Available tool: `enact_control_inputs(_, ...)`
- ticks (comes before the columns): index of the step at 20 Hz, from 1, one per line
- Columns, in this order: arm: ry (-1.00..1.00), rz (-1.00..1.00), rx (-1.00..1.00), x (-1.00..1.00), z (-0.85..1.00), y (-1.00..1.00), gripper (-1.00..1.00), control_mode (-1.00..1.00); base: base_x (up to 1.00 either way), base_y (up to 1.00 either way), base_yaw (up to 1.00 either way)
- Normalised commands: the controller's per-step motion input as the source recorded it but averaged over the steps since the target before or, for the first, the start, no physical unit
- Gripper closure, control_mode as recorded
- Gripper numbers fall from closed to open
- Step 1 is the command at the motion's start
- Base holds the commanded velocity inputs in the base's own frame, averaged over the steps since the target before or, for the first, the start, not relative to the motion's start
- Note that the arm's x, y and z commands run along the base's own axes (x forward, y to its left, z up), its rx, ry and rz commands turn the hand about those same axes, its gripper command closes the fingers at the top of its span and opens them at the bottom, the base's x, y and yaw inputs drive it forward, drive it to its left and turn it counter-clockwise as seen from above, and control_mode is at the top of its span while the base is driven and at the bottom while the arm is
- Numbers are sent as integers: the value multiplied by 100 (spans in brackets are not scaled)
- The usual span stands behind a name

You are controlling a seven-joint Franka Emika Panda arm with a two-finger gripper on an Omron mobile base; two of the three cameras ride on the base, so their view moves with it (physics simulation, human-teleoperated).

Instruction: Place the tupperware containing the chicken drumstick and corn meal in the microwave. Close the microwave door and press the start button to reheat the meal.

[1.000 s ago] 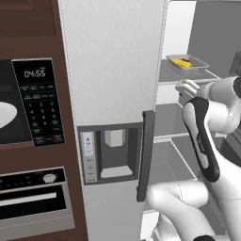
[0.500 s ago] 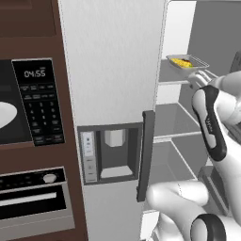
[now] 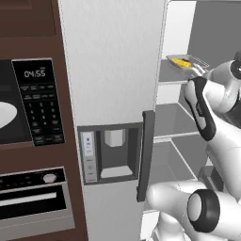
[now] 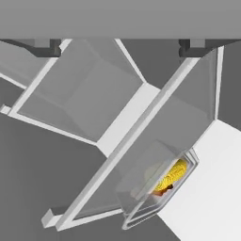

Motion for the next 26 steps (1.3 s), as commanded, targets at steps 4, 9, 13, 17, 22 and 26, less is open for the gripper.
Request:
enact_control_inputs(4,3,-8,-1,40,17,-30,-100,-100,0,0,0)
enact_control_inputs(9,9,-3,0,48,14,-20,-100,-100,0,0,0)
enact_control_inputs(13,9,-1,0,44,0,-25,-100,-100,0,0,0)
enact_control_inputs(17,9,0,0,53,1,-18,-100,-100,0,0,0)
enact_control_inputs(22,7,0,0,55,0,-33,-100,-100,0,0,0)
enact_control_inputs(26,1,0,1,47,0,-18,-100,-100,0,0,0)
